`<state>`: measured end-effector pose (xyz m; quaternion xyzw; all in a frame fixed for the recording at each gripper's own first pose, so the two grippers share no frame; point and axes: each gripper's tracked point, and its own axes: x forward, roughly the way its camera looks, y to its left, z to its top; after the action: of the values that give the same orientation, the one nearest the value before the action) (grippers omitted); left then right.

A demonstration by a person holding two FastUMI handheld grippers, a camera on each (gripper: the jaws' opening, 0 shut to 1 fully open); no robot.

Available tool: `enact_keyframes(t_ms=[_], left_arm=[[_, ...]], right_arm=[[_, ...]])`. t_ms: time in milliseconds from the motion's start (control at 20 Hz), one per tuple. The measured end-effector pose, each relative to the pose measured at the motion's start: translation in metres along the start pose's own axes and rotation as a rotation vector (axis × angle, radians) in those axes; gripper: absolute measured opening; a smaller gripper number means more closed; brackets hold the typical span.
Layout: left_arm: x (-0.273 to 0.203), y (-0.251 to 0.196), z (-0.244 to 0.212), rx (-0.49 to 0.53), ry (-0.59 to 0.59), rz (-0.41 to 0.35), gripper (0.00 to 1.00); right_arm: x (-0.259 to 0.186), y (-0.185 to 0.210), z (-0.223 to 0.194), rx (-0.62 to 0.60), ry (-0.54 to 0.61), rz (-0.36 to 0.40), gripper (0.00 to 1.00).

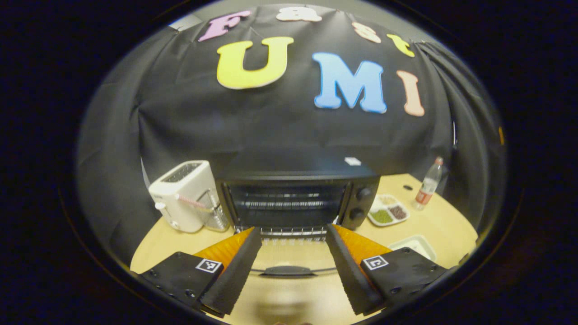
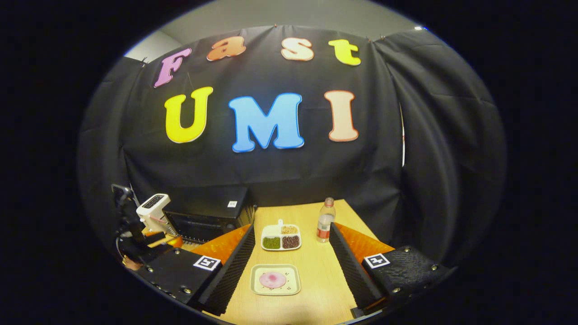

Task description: Open the electric oven with the left hand, put the food in, and close the electric oven.

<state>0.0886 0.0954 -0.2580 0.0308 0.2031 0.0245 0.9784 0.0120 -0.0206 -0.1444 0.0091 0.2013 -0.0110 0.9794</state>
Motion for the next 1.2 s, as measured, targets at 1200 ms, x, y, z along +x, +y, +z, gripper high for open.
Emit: enact_keyframes(t_ms=[1200], left_arm=[[-0.178, 0.040, 0.170, -0.067, -0.400, 0.107, 1.00]], right_arm=[[0.161, -0.041, -0.240, -0.053, 0.925, -0.036, 1.00]])
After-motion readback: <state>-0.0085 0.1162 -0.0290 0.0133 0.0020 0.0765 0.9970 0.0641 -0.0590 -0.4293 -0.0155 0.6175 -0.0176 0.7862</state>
